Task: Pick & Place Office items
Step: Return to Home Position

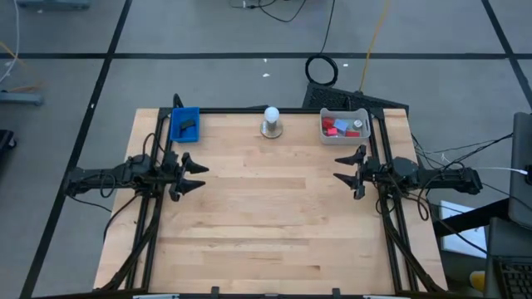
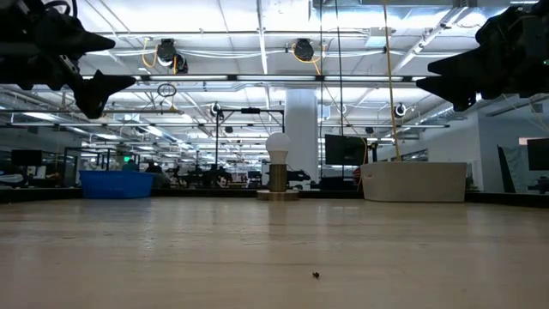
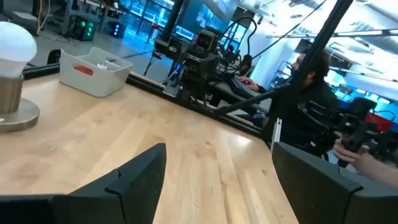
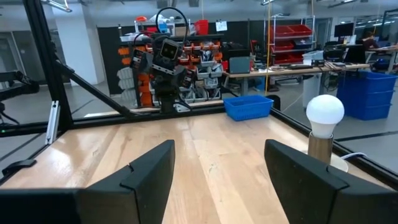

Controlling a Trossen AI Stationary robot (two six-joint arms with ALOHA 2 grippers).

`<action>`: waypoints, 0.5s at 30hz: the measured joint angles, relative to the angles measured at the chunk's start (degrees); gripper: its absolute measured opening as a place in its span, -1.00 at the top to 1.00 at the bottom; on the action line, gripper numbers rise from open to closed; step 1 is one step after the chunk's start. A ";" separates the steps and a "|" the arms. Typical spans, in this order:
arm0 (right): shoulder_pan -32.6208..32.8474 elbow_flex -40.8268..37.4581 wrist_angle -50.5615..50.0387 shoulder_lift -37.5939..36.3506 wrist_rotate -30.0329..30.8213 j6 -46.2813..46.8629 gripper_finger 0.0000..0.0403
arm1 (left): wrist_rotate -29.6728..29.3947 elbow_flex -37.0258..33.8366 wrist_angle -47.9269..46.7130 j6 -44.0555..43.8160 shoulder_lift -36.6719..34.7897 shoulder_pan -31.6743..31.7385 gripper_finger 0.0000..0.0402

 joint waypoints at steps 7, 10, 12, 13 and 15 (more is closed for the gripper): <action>0.00 0.00 0.09 0.00 0.00 0.67 -0.19 | 0.02 0.00 0.02 -0.05 0.00 0.00 -0.46; 0.01 0.00 0.13 0.00 0.00 0.62 -0.19 | 0.02 0.00 0.02 -0.07 0.00 0.00 -0.46; 0.00 0.00 0.15 0.00 0.00 0.61 -0.19 | 0.02 0.00 0.03 -0.10 0.00 0.00 -0.46; 0.00 0.00 0.16 0.00 0.00 0.61 -0.19 | 0.02 0.00 0.04 -0.10 0.00 0.00 -0.46; 0.00 0.00 0.18 0.00 0.00 0.59 -0.19 | 0.02 0.00 0.04 -0.18 0.00 0.00 -0.46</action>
